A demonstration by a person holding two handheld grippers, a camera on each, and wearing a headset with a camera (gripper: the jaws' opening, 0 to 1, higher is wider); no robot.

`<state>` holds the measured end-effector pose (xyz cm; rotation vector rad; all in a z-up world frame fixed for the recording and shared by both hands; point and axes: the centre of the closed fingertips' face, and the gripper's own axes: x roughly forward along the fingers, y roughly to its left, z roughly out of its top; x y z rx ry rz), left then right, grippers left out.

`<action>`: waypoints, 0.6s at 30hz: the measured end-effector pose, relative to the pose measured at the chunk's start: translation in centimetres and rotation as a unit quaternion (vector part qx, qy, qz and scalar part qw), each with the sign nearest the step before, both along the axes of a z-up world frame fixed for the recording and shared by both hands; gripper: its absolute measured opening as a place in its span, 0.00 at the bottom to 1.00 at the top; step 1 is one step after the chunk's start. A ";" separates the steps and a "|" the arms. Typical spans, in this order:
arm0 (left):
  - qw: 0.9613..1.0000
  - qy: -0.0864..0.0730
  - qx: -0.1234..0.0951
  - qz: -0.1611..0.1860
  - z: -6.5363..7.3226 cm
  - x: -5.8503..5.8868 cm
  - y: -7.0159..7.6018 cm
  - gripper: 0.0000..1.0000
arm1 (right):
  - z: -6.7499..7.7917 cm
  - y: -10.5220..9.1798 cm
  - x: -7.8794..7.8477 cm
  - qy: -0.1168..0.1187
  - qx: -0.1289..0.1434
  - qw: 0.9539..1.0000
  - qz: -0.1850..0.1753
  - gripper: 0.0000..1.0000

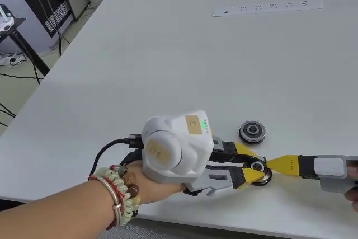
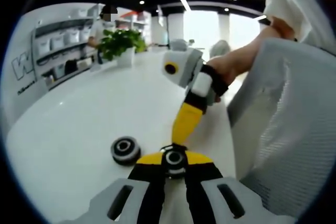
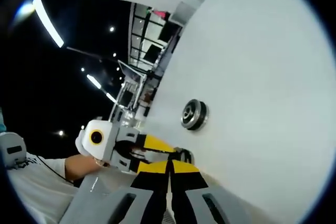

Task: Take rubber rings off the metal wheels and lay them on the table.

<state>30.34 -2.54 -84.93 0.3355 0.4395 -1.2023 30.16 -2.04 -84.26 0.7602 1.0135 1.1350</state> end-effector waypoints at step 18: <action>1.000 0.003 0.002 0.000 0.1 0.0 -0.1 0.14 | 0.7 0.6 -0.3 0.008 0.031 0.999 0.001 0.00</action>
